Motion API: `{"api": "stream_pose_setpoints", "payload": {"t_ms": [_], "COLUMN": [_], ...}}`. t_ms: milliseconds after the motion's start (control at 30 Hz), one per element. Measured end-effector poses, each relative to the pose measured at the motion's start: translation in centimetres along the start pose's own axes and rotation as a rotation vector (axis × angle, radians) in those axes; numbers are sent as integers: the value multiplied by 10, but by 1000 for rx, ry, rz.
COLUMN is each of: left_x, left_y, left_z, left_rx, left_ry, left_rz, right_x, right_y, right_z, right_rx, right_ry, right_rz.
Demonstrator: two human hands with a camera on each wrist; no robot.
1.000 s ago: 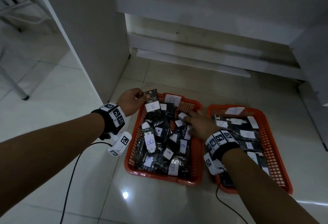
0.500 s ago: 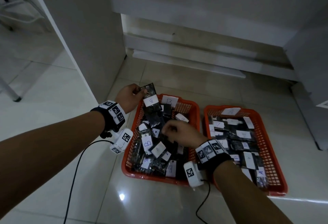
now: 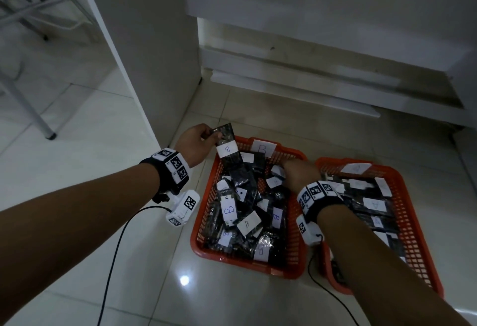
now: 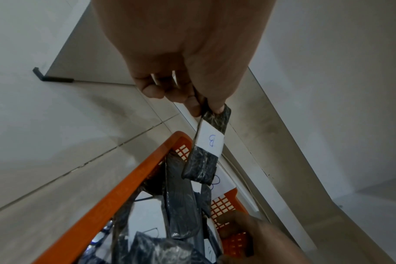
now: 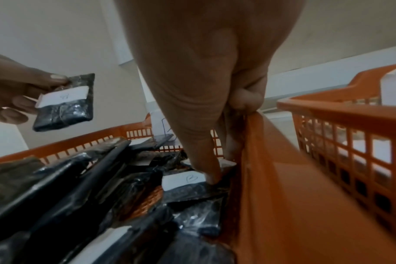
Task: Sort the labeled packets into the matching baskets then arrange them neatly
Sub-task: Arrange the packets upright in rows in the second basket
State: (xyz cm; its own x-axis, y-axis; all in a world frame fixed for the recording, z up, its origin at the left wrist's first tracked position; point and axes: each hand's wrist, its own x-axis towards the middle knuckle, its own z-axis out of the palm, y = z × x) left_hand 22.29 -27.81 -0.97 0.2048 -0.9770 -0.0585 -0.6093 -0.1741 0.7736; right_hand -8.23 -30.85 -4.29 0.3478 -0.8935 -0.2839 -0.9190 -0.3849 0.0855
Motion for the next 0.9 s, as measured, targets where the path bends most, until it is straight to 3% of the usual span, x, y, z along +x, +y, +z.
{"api": "stream_pose_setpoints", "payload": {"t_ms": [567, 767, 833, 900], "left_x": [-3, 4, 8, 11], "left_y": [5, -4, -8, -7], "left_z": [7, -2, -4, -4], "left_rx": [32, -49, -48, -37], "left_ry": [-22, -6, 5, 10], "left_rz": [27, -4, -11, -5], "right_x": [4, -6, -25, -52], "right_y": [-5, -4, -7, -13], "right_z": [-12, -30, -40, -46], "right_rx": [-42, 183, 245, 283], "right_ry": [-123, -143, -215, -384], "right_rz": [18, -20, -82, -140]}}
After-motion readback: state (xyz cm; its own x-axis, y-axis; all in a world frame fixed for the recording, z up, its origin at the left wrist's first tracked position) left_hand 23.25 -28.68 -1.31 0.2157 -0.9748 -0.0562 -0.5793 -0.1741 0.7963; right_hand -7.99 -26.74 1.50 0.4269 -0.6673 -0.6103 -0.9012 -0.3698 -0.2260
